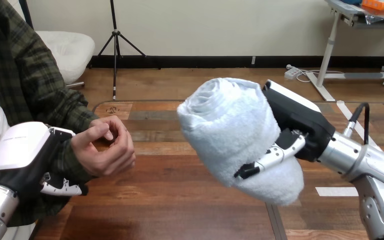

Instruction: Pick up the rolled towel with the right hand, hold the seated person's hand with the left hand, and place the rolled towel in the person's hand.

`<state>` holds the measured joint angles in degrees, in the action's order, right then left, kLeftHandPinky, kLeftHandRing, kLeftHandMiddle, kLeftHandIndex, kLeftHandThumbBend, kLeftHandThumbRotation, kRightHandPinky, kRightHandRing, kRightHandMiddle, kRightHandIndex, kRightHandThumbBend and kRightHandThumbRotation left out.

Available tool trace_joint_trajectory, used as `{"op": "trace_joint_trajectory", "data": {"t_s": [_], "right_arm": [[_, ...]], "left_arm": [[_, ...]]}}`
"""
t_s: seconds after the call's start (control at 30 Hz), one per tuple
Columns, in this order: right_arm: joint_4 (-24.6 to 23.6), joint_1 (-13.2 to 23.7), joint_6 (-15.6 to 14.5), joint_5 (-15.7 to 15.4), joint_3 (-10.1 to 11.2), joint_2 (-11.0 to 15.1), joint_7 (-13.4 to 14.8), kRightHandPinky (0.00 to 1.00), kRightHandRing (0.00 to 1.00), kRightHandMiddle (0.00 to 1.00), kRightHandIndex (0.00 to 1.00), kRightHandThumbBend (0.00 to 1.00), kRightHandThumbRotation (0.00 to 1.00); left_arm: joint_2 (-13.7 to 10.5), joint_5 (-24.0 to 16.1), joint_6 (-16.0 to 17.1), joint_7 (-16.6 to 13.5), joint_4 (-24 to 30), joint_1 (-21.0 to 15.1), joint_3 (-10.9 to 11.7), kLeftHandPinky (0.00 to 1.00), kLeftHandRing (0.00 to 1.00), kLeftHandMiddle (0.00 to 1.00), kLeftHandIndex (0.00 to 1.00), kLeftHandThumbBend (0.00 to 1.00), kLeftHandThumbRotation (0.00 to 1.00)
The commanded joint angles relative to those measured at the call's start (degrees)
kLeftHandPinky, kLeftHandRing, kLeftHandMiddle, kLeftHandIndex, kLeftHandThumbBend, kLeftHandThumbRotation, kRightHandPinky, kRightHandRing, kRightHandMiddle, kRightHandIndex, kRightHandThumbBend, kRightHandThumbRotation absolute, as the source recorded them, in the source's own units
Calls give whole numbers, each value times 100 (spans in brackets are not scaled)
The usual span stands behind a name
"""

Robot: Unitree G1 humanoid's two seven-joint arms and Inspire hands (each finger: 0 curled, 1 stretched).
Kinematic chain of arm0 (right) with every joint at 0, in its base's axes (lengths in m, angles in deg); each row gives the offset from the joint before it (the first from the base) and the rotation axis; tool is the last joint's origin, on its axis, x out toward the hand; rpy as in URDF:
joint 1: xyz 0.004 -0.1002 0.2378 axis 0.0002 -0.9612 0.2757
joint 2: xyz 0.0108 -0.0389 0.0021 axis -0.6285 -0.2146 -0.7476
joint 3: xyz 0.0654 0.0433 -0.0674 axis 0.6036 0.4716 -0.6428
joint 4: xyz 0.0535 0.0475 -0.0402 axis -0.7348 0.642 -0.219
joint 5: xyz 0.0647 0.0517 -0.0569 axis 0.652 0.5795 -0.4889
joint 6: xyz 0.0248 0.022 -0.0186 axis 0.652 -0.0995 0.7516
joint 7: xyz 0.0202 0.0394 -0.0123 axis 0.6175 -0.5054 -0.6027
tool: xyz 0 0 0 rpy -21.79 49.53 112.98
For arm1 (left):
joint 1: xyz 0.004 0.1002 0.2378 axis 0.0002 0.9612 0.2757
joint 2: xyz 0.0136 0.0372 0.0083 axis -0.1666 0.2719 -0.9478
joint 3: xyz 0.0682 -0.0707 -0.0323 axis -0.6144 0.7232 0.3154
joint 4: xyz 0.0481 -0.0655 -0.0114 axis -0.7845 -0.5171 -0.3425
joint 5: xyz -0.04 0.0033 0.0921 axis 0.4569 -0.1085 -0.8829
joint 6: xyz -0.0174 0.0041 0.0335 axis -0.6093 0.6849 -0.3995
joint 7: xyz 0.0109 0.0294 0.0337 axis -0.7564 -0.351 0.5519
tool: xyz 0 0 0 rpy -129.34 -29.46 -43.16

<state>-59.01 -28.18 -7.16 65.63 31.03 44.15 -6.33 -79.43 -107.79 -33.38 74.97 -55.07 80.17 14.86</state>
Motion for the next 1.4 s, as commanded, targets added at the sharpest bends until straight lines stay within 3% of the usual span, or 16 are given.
{"op": "trace_joint_trajectory", "data": {"t_s": [0.0,0.73,1.37], "right_arm": [[117,590,159,39,26,-118,19,25,32,41,45,80,0],[465,945,160,-95,-131,-302,-23,22,29,38,42,81,0],[700,1208,250,-294,-201,-488,-9,19,26,36,40,81,0]], "left_arm": [[158,135,36,121,368,-89,32,34,40,46,47,90,0],[483,551,-14,449,637,-18,209,22,27,34,35,86,0],[738,601,6,565,751,-80,217,23,28,34,36,84,0]]}}
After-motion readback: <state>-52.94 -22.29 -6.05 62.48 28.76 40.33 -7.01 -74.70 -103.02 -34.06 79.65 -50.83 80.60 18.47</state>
